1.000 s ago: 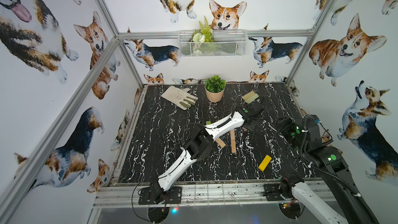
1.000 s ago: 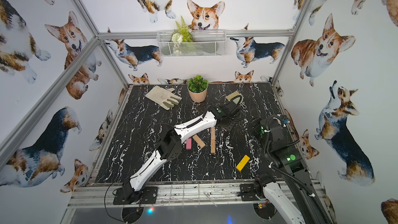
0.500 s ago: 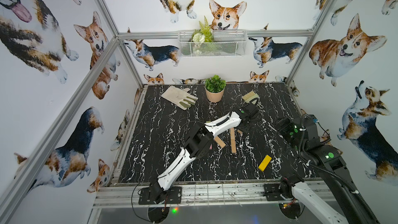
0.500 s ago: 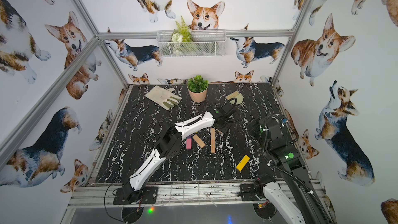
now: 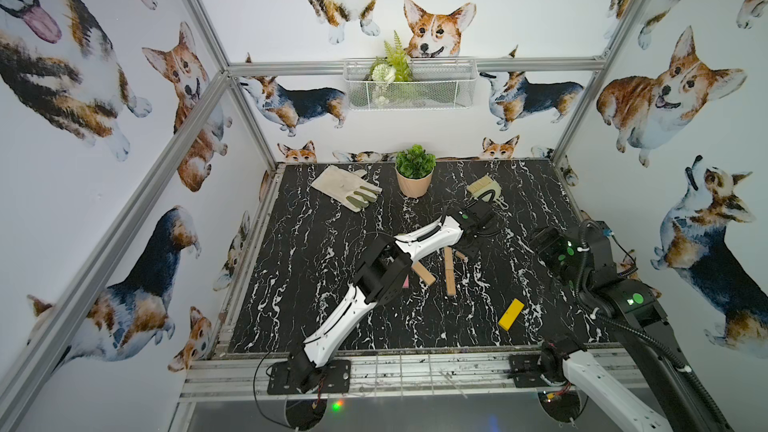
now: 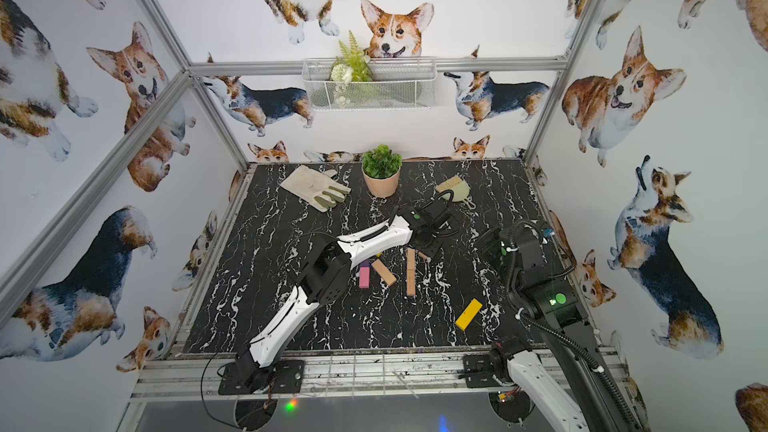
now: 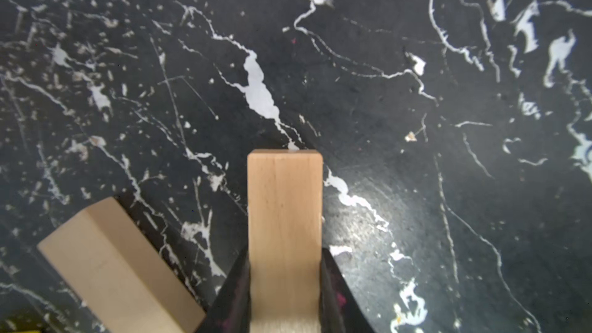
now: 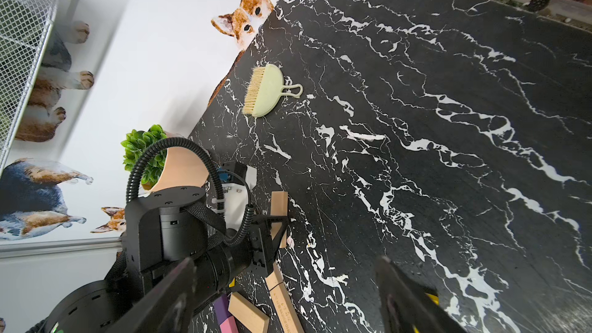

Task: Assemble the letter k with building blocks
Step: Assemble the building block at the center of the board.

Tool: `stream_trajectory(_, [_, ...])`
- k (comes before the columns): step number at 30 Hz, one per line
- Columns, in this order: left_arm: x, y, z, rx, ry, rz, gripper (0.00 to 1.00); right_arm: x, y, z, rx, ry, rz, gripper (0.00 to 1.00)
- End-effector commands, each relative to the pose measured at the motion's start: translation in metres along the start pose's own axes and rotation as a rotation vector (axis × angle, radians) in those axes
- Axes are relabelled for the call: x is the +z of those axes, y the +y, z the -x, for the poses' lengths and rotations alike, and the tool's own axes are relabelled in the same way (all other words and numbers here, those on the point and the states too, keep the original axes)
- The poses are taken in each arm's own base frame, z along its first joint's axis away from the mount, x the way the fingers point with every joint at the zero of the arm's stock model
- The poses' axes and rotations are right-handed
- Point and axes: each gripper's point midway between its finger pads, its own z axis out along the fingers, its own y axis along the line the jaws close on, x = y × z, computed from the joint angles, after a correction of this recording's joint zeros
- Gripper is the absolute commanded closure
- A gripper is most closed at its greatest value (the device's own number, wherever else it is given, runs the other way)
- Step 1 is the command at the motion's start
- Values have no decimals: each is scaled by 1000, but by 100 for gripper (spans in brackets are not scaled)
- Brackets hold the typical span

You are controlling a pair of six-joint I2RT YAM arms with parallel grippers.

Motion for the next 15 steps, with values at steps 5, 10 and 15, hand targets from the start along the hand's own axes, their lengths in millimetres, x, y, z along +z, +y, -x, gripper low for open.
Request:
stream_trajectory(5, [-2, 4, -4, 6, 12, 3, 74, 0, 2, 2, 21, -10, 2, 11])
stream_trajectory(10, [-2, 7, -5, 13, 12, 12, 74, 0, 2, 2, 23, -9, 1, 11])
stream_trajectory(15, [-2, 8, -9, 13, 14, 17, 74, 1, 0, 1, 24, -8, -1, 11])
